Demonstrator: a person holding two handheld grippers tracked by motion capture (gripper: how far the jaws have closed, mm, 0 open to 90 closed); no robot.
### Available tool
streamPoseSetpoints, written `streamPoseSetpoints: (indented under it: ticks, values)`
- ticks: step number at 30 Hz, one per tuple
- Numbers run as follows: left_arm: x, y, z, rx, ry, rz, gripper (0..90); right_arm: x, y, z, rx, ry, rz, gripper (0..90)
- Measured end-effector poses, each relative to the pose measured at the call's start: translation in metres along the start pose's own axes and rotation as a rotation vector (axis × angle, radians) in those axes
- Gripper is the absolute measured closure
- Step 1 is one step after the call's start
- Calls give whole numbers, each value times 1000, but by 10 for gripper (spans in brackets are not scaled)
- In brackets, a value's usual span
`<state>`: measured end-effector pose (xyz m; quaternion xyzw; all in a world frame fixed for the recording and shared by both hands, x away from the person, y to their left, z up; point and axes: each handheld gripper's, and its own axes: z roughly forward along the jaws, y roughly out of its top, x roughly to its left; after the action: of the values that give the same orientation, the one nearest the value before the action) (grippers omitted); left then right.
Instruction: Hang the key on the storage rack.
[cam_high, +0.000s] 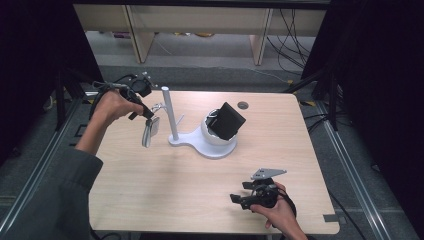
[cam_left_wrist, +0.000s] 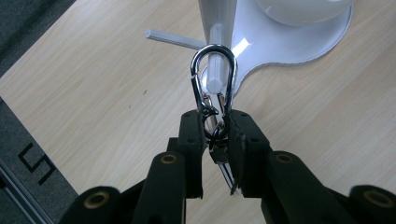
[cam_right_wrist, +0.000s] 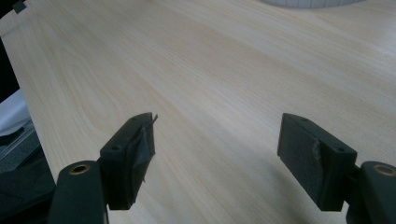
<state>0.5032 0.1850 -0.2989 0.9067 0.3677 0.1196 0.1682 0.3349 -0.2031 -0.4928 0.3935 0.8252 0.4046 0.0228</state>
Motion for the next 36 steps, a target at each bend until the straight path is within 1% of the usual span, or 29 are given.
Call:
streamPoseSetpoints:
  ticks: [1, 3, 4, 5, 6, 7, 9, 10, 13, 14, 15, 16, 17, 18, 19, 20, 21, 22, 23, 24, 25, 26, 27, 28, 29, 31, 32, 33, 36]
  values:
    - [0, 0, 2, -7, 0, 1, 753, 0, 0, 0, 2, -2, 5, 286]
    - [1, 1, 4, 3, -4, 6, 753, 1, 0, 0, 5, 3, 18, 286]
    - [0, 1, 6, -7, -1, -9, 752, 0, 0, 0, 3, 3, 15, 286]
    - [1, 2, 7, -3, -3, 2, 752, 0, 0, 0, 4, 3, 13, 286]
    - [1, 2, 7, -3, -3, 2, 752, 0, 0, 0, 4, 2, 13, 286]
    - [2, 2, 9, -15, -2, -6, 752, 0, 0, 0, 4, 2, 13, 286]
    - [1, 3, 13, -10, -5, 1, 752, 0, 0, 0, 4, 3, 13, 286]
    - [1, 4, 13, -9, 1, -2, 751, 0, 0, 0, 3, 1, 10, 285]
    - [2, 4, 16, -28, 3, -18, 745, 1, -1, 1, -3, 17, 34, 285]
    - [2, 4, 16, -28, 3, -18, 739, 1, -1, 1, -3, 17, 34, 285]
    - [2, 4, 17, -29, 1, -17, 739, -1, 0, 1, -8, 14, 11, 285]
    - [2, 3, 16, -30, -4, -26, 731, 1, 0, 1, -4, 22, 27, 285]
    - [4, 3, 14, -44, 8, -31, 690, 1, -1, 1, -1, 22, 35, 285]
    - [4, 2, 13, -50, 14, -30, 668, 0, 0, 1, -3, 20, 18, 285]
    - [4, 2, 13, -50, 14, -30, 650, 0, 0, 1, -3, 20, 18, 285]
    - [4, 1, 11, -44, 8, -26, 650, 1, -1, 1, -2, 22, 32, 285]
    - [3, -1, 9, -54, 8, -36, 647, 1, 0, 1, -2, 25, 28, 285]
    - [4, -2, 8, -53, 10, -29, 643, 1, -1, 1, -3, 21, 35, 285]
    - [4, -2, 8, -53, 10, -29, 637, -1, 0, 1, -5, 17, 15, 285]
    - [4, -4, 7, -55, 11, -34, 637, -1, 0, 1, -5, 17, 15, 285]
    - [5, -8, 7, -43, 11, -29, 622, 0, 0, 1, -3, 20, 29, 285]
    - [5, -10, 7, -42, 5, -32, 615, 1, 0, 1, -2, 23, 35, 285]
    - [4, -12, 7, -59, 11, -54, 609, 1, 0, 1, -3, 21, 36, 286]
    - [5, -13, 7, -63, 13, -50, 599, 1, 0, 1, -3, 22, 33, 285]
    - [6, -16, 7, -60, 16, -39, 591, 0, 0, 0, 2, 11, 23, 285]
    - [3, -20, 7, -57, 12, -39, 560, -1, 0, -1, -6, -5, 14, 285]
    - [1, -22, 7, -68, 4, -54, 537, 0, 0, -1, -2, 3, 27, 285]
    - [0, -25, 7, -73, 6, -55, 528, -1, 0, -1, -8, 2, 12, 286]
    - [-1, -31, 7, -72, 2, -53, 493, 0, 0, -1, -8, -1, 21, 285]
